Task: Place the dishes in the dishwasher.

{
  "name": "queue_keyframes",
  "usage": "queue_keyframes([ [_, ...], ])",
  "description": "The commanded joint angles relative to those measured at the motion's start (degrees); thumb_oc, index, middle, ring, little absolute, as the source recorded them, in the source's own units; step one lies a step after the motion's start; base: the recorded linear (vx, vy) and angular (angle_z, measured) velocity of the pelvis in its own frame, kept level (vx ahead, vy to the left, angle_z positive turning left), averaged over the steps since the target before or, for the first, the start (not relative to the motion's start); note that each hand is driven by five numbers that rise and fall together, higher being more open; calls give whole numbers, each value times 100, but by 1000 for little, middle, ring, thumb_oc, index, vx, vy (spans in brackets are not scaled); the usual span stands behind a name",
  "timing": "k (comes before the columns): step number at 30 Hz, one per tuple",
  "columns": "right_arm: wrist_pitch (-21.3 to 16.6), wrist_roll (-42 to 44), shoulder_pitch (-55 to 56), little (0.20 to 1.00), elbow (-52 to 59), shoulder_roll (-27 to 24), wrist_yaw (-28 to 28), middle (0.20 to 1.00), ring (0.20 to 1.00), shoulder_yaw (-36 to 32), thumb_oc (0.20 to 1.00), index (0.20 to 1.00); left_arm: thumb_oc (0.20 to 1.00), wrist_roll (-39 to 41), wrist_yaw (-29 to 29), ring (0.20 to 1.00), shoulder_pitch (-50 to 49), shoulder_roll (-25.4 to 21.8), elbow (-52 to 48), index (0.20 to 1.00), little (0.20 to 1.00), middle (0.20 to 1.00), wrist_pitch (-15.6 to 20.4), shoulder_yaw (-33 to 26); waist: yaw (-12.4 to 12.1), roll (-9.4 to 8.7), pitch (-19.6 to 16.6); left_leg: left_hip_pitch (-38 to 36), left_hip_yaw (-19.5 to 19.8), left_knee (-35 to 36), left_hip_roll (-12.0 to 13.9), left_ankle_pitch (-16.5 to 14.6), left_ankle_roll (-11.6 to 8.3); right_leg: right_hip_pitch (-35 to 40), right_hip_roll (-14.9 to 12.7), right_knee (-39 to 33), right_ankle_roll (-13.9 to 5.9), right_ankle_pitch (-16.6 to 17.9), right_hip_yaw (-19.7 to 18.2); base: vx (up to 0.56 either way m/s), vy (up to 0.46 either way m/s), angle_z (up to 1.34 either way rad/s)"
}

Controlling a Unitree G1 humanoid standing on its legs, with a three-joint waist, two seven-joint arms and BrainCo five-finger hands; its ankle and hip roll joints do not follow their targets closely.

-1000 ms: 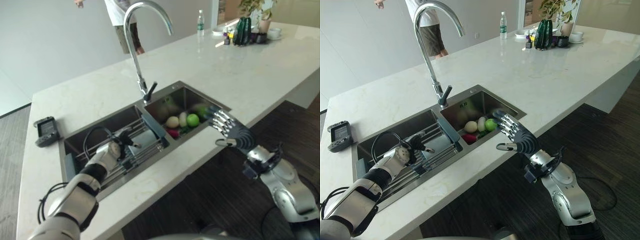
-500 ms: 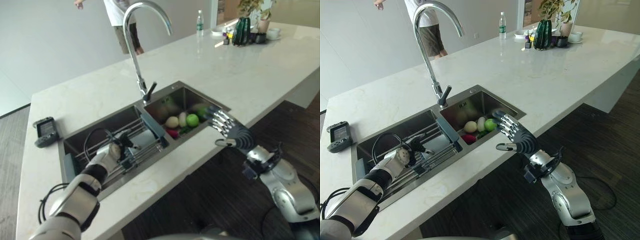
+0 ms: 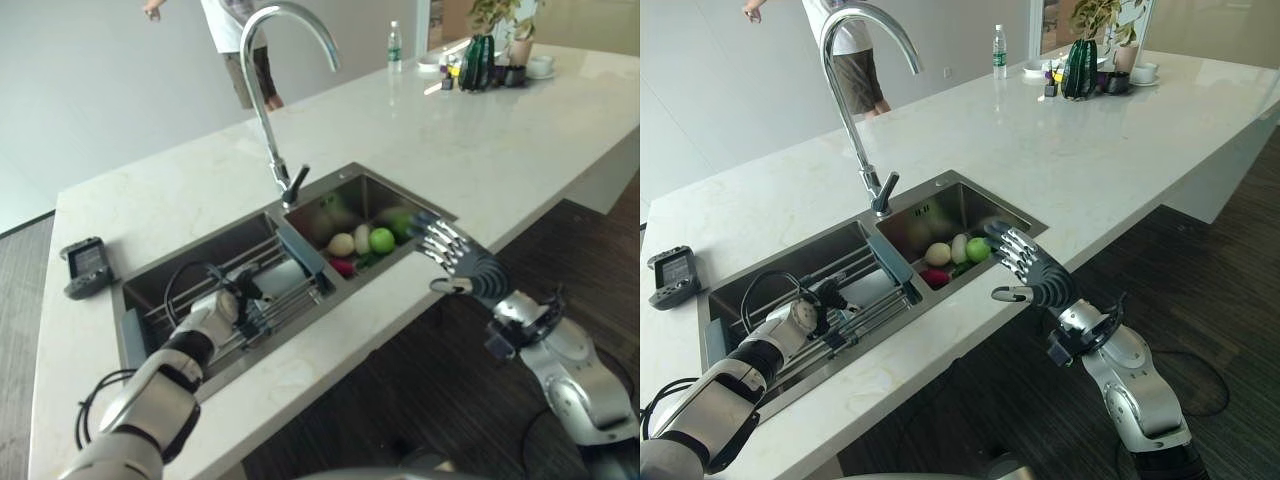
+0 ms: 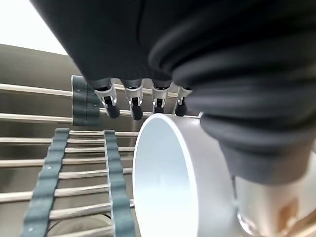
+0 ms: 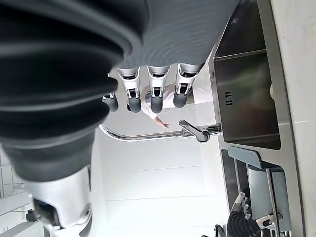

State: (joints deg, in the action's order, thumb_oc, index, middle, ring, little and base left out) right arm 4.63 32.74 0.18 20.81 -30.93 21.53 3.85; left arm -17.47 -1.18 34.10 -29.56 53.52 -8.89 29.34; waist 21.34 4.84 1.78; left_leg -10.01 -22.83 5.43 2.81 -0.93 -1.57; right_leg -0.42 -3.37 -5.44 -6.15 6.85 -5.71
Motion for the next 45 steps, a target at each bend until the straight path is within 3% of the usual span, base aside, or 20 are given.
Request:
queue_keyframes([
  [1,-132,270,-364,1000,307,-120,22,1000,1000,-88,1000,1000,1000,-341,166,1000,428,-164,465,1000,1000,1000,-9,75,66,87,-105,-11,-111,-43,13,-13,45,223,-205,63,-285,-181,285,0,0,0],
  [27,-35,265,-342,1000,365,-143,31,1000,1000,-78,1000,1000,1000,-384,-516,1000,306,-13,898,1000,1000,1000,-287,226,195,172,-59,-55,-194,-43,-10,-26,52,212,-181,88,-272,-203,221,4,-2,-2],
  [45,22,238,-246,1000,421,-105,29,1000,1000,-84,1000,1000,1000,-381,-385,1000,206,-21,955,1000,1000,1000,-204,187,225,182,-46,-77,-227,-43,-30,-37,62,220,-170,94,-272,-204,201,0,0,0],
])
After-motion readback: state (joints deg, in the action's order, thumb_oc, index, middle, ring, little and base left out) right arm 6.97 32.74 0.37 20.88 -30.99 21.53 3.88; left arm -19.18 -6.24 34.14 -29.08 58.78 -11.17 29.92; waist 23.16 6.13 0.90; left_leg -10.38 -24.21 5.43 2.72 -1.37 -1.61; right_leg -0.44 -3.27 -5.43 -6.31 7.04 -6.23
